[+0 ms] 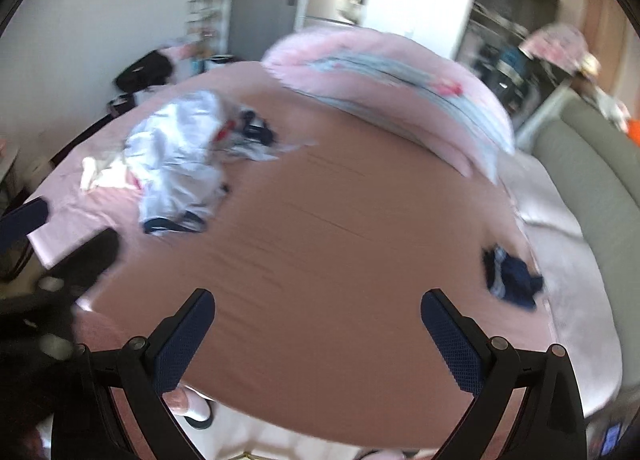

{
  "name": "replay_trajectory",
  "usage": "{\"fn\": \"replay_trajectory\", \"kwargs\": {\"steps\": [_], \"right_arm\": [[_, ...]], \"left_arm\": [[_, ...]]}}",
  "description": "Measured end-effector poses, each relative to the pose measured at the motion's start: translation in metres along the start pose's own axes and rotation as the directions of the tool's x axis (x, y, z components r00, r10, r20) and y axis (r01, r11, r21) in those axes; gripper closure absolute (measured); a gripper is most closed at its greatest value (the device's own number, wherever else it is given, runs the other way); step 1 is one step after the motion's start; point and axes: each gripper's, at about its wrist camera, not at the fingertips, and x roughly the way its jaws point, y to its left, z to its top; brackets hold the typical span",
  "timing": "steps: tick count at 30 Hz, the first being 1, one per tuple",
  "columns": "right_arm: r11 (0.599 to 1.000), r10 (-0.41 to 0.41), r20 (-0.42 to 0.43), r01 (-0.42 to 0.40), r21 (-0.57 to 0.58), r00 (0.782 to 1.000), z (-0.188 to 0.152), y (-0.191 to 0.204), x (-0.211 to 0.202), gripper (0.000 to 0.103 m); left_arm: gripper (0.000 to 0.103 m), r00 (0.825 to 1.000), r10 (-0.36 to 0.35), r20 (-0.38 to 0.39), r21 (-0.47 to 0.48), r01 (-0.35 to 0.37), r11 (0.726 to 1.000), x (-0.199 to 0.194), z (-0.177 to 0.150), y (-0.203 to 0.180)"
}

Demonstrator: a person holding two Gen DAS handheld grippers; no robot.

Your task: Fold clothes

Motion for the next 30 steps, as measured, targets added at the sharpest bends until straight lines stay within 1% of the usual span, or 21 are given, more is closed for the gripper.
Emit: {"fn": "replay_trajectory", "kwargs": {"steps": [2, 4, 7, 8, 9, 11, 13, 17, 20, 21, 22, 23, 27, 29, 30], "right_arm": [[0.999, 0.030, 0.025, -0.029, -0.045, 0.999, 0.009, 0.020, 0.005, 0.000], [0.996, 0.060, 0.043, -0.057, -0.069, 0.997, 0.019, 0.037, 0.012, 0.000], [0.992, 0.104, 0.030, -0.102, -0.070, 0.994, 0.032, 0.052, 0.029, 0.000], [0.990, 0.126, 0.026, -0.124, -0.065, 0.992, 0.037, 0.055, 0.036, 0.000], [0.985, 0.162, 0.021, -0.161, -0.060, 0.987, 0.043, 0.058, 0.045, 0.000], [0.957, 0.286, 0.005, -0.286, -0.044, 0.958, 0.055, 0.064, 0.066, 0.000], [0.939, 0.342, -0.047, -0.344, -0.025, 0.938, 0.068, 0.070, 0.095, 0.000], [0.929, 0.369, -0.097, -0.370, 0.006, 0.924, 0.086, 0.081, 0.146, 0.000], [0.929, 0.370, -0.144, -0.370, 0.027, 0.918, 0.095, 0.094, 0.188, 0.000], [0.927, 0.373, -0.169, -0.374, 0.029, 0.912, 0.098, 0.100, 0.202, 0.000], [0.925, 0.378, -0.193, -0.379, 0.031, 0.906, 0.100, 0.107, 0.216, 0.001], [0.919, 0.390, -0.209, -0.392, 0.033, 0.897, 0.102, 0.114, 0.226, 0.004], [0.902, 0.426, -0.260, -0.431, 0.041, 0.867, 0.102, 0.144, 0.263, 0.008], [0.890, 0.447, -0.279, -0.454, 0.044, 0.850, 0.100, 0.160, 0.277, 0.012], [0.885, 0.455, -0.282, -0.465, 0.035, 0.845, 0.100, 0.166, 0.281, 0.014]], "left_arm": [[0.018, 1.000, 0.015, 0.005, -0.011, -0.014, 1.000, 0.003, 0.005, 0.014], [0.018, 0.999, 0.048, 0.012, -0.033, -0.048, 0.998, 0.009, 0.009, 0.035], [0.018, 0.996, 0.086, -0.004, -0.083, -0.086, 0.993, 0.024, 0.013, 0.076], [0.018, 0.996, 0.089, -0.012, -0.103, -0.090, 0.991, 0.031, 0.013, 0.092], [0.018, 0.997, 0.078, -0.013, -0.119, -0.079, 0.990, 0.036, 0.013, 0.104], [0.018, 0.998, 0.057, -0.013, -0.179, -0.059, 0.982, 0.049, 0.012, 0.135], [0.018, 0.997, 0.070, -0.021, -0.238, -0.073, 0.969, 0.062, 0.010, 0.160], [0.018, 0.994, 0.051, -0.092, -0.283, -0.075, 0.956, 0.110, 0.008, 0.195], [0.018, 0.986, 0.001, -0.168, -0.329, -0.057, 0.943, 0.162, 0.004, 0.210], [0.018, 0.982, -0.015, -0.187, -0.346, -0.051, 0.937, 0.176, 0.003, 0.213], [0.018, 0.979, -0.025, -0.202, -0.370, -0.053, 0.928, 0.188, 0.001, 0.216], [0.018, 0.974, -0.038, -0.222, -0.405, -0.056, 0.913, 0.204, -0.002, 0.220], [0.018, 0.961, -0.091, -0.261, -0.543, -0.068, 0.837, 0.249, -0.018, 0.229], [0.018, 0.958, -0.096, -0.270, -0.567, -0.078, 0.820, 0.261, -0.028, 0.229], [0.018, 0.956, -0.098, -0.275, -0.579, -0.083, 0.811, 0.267, -0.033, 0.228]]}}
